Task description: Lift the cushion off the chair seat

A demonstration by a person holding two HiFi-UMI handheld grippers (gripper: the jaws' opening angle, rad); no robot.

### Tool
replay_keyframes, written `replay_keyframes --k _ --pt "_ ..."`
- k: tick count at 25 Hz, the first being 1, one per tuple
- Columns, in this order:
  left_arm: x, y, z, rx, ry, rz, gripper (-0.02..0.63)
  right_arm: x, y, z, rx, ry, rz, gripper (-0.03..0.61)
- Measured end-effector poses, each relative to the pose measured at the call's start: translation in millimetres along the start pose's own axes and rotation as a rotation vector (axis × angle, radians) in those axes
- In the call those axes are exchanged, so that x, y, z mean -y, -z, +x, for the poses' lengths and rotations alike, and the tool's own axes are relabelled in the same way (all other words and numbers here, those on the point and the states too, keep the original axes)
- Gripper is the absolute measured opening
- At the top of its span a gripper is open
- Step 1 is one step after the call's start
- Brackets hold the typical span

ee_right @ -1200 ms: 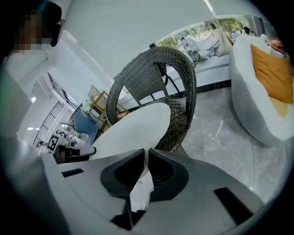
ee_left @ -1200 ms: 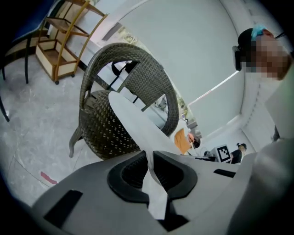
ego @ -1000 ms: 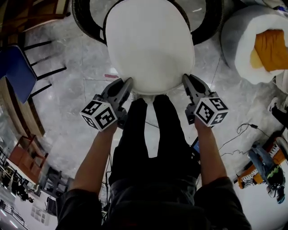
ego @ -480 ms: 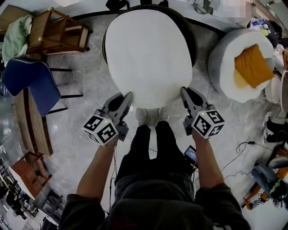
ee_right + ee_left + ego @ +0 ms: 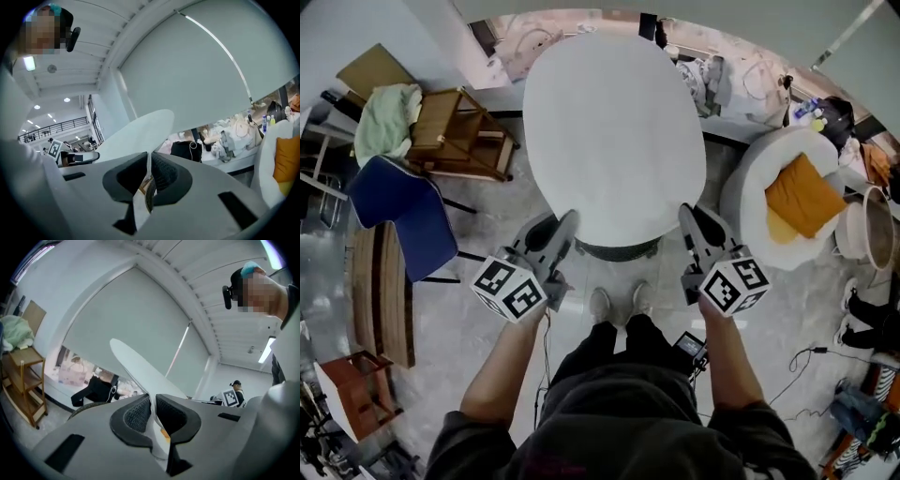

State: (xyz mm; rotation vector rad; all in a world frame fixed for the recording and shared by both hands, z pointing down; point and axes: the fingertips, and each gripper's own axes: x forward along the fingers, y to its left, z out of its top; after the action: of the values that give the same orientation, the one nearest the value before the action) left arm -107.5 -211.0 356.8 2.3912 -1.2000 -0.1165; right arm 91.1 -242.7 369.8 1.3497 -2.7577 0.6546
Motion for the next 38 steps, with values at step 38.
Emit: replay_keyframes --k 38 --pt "110.2 -234.9 -61.9 0.324 0.132 0.386 0.043 -136.2 -231.3 -67.7 0.433 -0.055 -0.290 0.032"
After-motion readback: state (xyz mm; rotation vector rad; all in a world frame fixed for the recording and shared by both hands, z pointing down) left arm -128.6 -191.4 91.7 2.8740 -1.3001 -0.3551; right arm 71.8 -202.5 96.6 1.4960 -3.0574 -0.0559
